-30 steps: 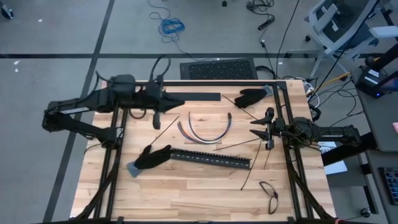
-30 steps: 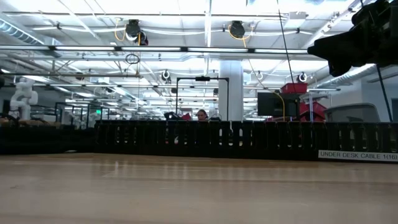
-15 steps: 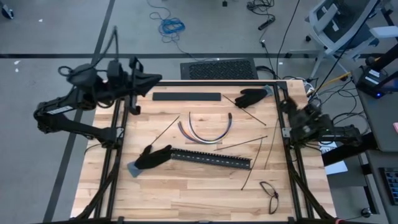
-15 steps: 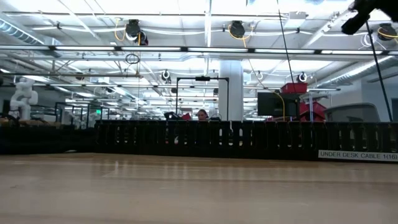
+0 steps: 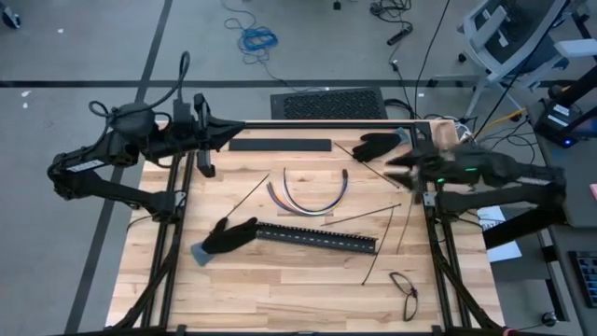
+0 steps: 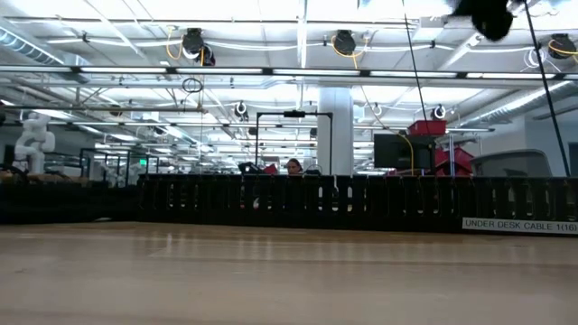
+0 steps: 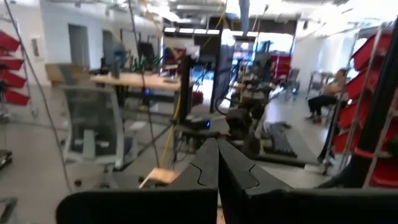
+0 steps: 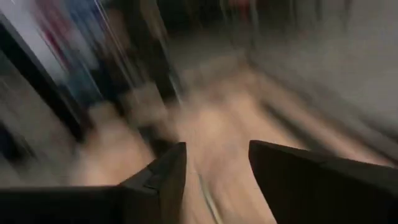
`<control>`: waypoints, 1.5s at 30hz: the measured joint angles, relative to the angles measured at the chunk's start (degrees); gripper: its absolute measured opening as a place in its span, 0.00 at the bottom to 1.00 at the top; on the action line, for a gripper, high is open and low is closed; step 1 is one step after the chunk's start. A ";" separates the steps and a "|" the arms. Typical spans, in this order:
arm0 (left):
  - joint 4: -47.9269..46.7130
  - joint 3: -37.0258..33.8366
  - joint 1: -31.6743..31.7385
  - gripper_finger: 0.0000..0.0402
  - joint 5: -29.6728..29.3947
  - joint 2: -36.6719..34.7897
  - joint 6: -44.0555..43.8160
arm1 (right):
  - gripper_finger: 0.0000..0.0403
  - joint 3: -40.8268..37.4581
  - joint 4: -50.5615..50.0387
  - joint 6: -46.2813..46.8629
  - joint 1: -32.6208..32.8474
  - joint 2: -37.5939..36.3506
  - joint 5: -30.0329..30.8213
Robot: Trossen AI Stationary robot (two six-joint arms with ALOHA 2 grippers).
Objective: Ziptie cables
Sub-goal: Prepare the zip tie
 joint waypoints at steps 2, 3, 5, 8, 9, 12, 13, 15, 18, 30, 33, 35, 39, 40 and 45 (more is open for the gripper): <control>-2.16 0.00 -0.02 0.00 0.00 -0.48 0.02 | 0.47 2.27 -13.44 -0.13 0.00 7.30 -0.20; -3.67 0.00 -0.04 0.00 0.00 -0.79 0.02 | 0.48 2.30 -18.25 0.30 0.00 10.52 -0.53; -6.33 0.00 -0.04 0.00 0.00 -1.70 0.02 | 0.52 1.23 -22.81 1.70 0.05 15.75 -3.67; -12.45 0.00 -0.04 0.00 -0.11 -3.14 0.01 | 0.57 -0.87 -20.09 2.64 0.97 21.25 -12.20; -14.66 0.00 -0.07 0.00 -0.55 -3.43 0.01 | 0.59 -1.22 -18.42 2.73 1.54 22.84 -14.37; -20.79 0.00 -0.04 0.00 -1.89 -4.26 0.00 | 0.64 -1.39 -16.75 3.07 3.44 27.31 -18.01; -22.48 0.00 -0.04 0.00 -1.99 -4.48 0.00 | 0.66 -1.39 -17.16 3.26 4.05 28.72 -18.43; -24.83 0.00 -0.04 0.00 -2.09 -4.81 0.01 | 0.69 -1.41 -18.47 5.33 5.66 31.44 -18.49; -26.98 0.00 -0.04 0.00 -2.13 -5.35 0.06 | 0.72 -1.42 -17.29 11.16 8.65 33.96 -18.57; -42.24 -6.82 -0.62 0.00 -15.54 -5.18 -4.61 | 0.74 -1.42 -9.66 24.59 19.27 44.66 -10.91; -38.74 -13.62 -3.43 0.00 -15.13 -5.10 -9.24 | 0.74 -1.42 -9.74 23.22 19.21 45.78 -10.20; -33.52 -18.51 -5.91 0.00 -13.23 -5.31 -11.47 | 0.74 -1.42 -9.87 22.04 19.17 45.86 -9.00; -22.31 -27.89 -10.38 0.00 -12.28 -5.89 -16.69 | 0.74 -1.68 -9.26 20.76 19.06 45.86 -6.06; -19.94 -29.77 -11.23 0.00 -12.55 -6.12 -17.90 | 0.74 -2.09 -8.77 20.74 18.97 45.86 -6.06; -16.21 -36.33 -14.19 0.00 -13.25 -6.03 -23.28 | 0.74 -6.30 -3.47 22.92 18.96 45.86 -8.70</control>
